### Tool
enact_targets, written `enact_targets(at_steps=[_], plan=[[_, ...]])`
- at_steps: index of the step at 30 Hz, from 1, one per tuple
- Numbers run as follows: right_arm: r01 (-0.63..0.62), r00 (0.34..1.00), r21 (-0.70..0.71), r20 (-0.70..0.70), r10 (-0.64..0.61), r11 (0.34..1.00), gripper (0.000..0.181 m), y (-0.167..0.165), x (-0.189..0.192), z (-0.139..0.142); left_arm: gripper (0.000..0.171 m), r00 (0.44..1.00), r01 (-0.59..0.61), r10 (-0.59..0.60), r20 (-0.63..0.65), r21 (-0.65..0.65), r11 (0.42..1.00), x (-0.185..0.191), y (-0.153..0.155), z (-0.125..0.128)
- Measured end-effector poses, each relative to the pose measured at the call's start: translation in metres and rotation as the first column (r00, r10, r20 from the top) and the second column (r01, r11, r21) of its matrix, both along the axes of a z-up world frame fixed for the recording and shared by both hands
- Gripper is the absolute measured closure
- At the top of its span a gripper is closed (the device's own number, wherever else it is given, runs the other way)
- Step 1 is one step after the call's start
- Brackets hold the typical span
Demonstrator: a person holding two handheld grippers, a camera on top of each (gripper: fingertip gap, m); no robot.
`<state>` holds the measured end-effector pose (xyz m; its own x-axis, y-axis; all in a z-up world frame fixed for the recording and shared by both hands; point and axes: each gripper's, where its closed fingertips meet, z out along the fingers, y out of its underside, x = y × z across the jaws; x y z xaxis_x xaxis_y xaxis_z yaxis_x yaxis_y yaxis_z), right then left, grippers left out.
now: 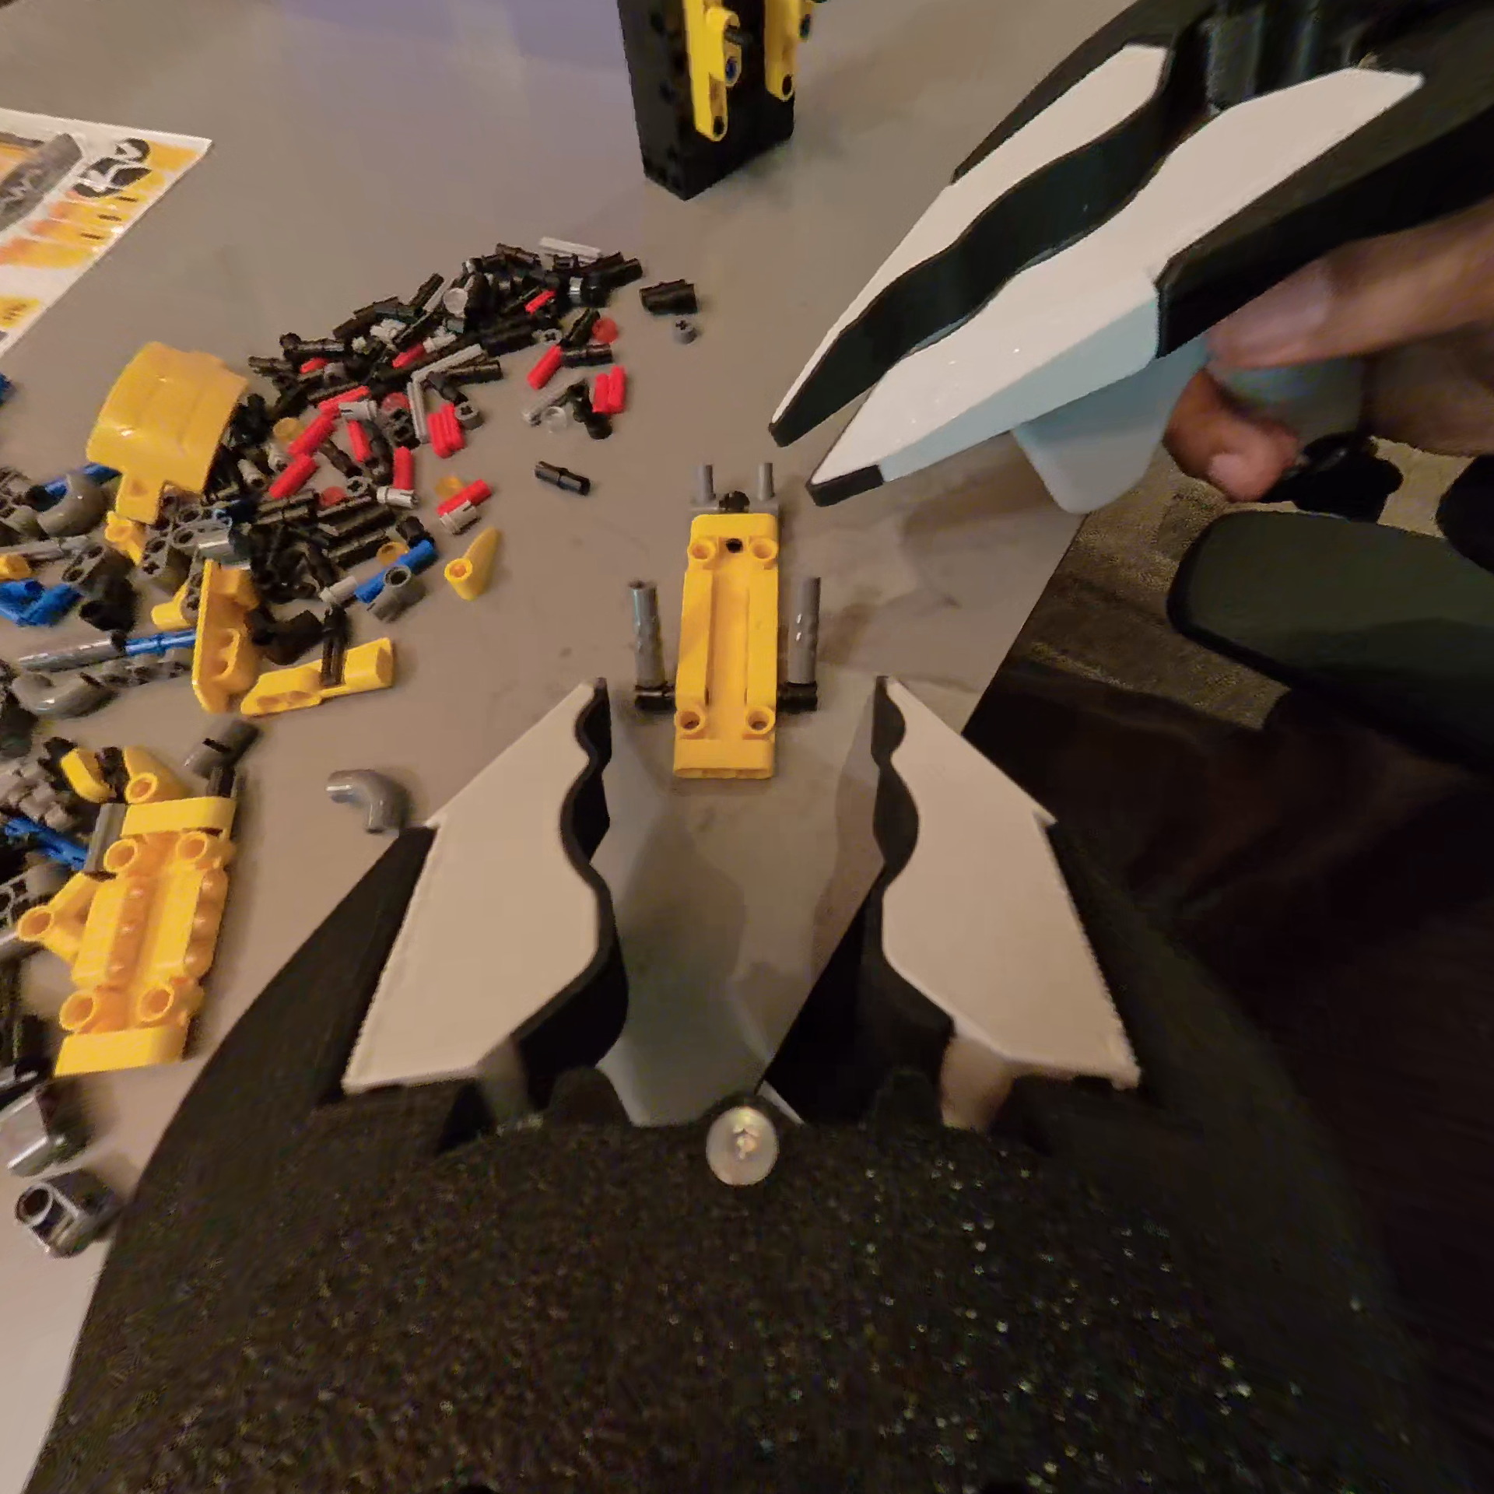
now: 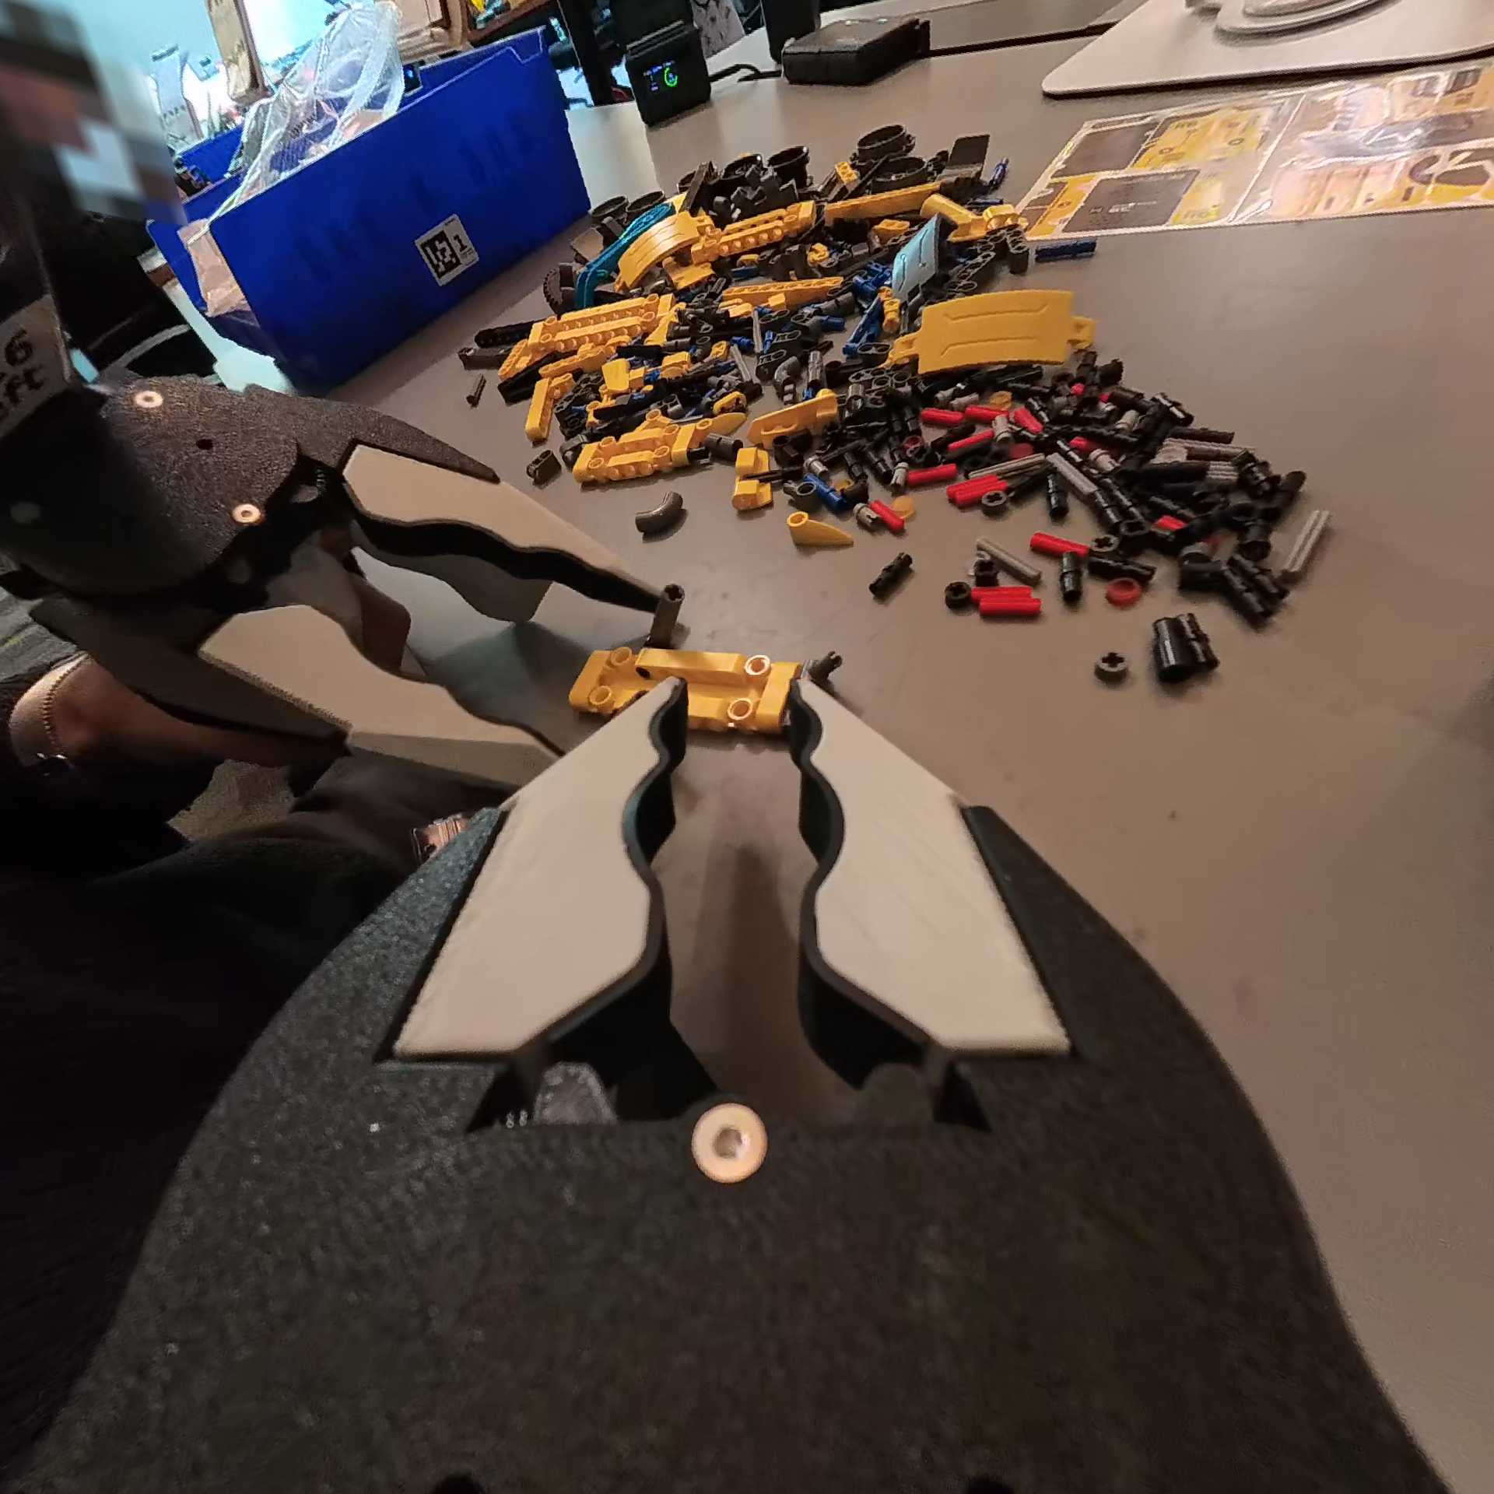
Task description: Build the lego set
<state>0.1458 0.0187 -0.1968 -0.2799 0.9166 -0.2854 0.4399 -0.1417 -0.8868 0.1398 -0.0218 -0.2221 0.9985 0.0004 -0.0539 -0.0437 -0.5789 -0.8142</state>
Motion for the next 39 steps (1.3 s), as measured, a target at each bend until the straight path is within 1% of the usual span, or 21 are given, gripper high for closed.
enact_targets(at_steps=[2, 10, 25, 28, 35, 39], plan=[[-0.001, 1.000, -0.012, -0.002, 0.001, 1.000, 0.157, 0.0004, 0.0000, -0.0001, 0.127, 1.000, -0.002, 0.002, -0.007, 0.003, 1.000, 0.0000, 0.0007, 0.0010], [-0.003, 1.000, -0.036, -0.016, 0.003, 0.999, 0.157, 0.0009, -0.0009, 0.0017, 0.128, 1.000, 0.001, -0.001, -0.004, -0.002, 1.000, -0.0010, 0.0009, 0.0008], [-0.001, 1.000, -0.039, -0.019, 0.000, 0.999, 0.157, 0.0013, -0.0003, 0.0017, 0.130, 1.000, 0.004, -0.004, 0.014, -0.012, 1.000, -0.0011, 0.0002, 0.0005], [0.001, 1.000, -0.039, -0.020, -0.001, 0.999, 0.157, 0.0015, -0.0001, 0.0017, 0.133, 1.000, 0.006, -0.006, 0.012, -0.013, 1.000, -0.0008, 0.0002, 0.0005], [0.002, 1.000, -0.040, -0.020, -0.003, 0.999, 0.157, 0.0023, 0.0006, 0.0016, 0.132, 1.000, 0.004, -0.004, 0.017, -0.013, 1.000, 0.0001, 0.0000, 0.0004], [0.000, 1.000, -0.040, -0.021, -0.001, 0.999, 0.157, 0.0021, 0.0010, 0.0020, 0.129, 1.000, 0.000, 0.000, -0.013, 0.001, 1.000, 0.0014, 0.0007, 0.0007]])
